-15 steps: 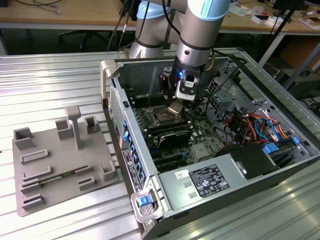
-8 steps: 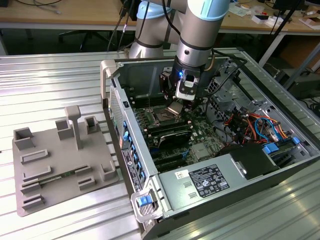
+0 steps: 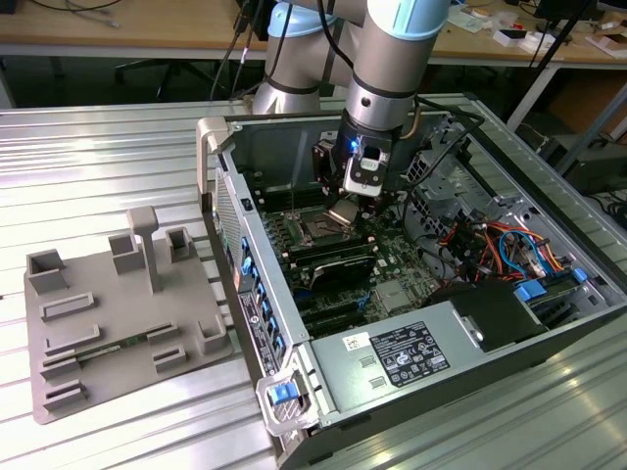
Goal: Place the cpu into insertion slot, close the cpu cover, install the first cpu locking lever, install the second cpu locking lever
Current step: 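Place the cpu into insertion slot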
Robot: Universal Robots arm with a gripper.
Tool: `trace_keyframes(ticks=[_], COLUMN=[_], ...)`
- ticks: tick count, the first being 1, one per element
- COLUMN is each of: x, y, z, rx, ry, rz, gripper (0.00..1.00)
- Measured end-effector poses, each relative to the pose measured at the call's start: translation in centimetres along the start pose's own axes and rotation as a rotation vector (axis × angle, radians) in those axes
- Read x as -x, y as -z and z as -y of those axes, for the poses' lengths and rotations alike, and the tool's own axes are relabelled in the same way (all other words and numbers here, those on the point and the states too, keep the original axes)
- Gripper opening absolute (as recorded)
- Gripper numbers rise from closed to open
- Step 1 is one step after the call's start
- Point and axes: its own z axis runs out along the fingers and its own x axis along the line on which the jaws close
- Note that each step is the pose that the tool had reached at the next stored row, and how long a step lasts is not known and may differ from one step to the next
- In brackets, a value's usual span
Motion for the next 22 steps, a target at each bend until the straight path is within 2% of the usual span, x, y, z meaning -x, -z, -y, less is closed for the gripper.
trace_keyframes(ticks=[22], x=[0.00], y=[0.00], z=[0.00], rx=[-0.0033], ry=[-0.025], rz=[0.0040], gripper=[0.55])
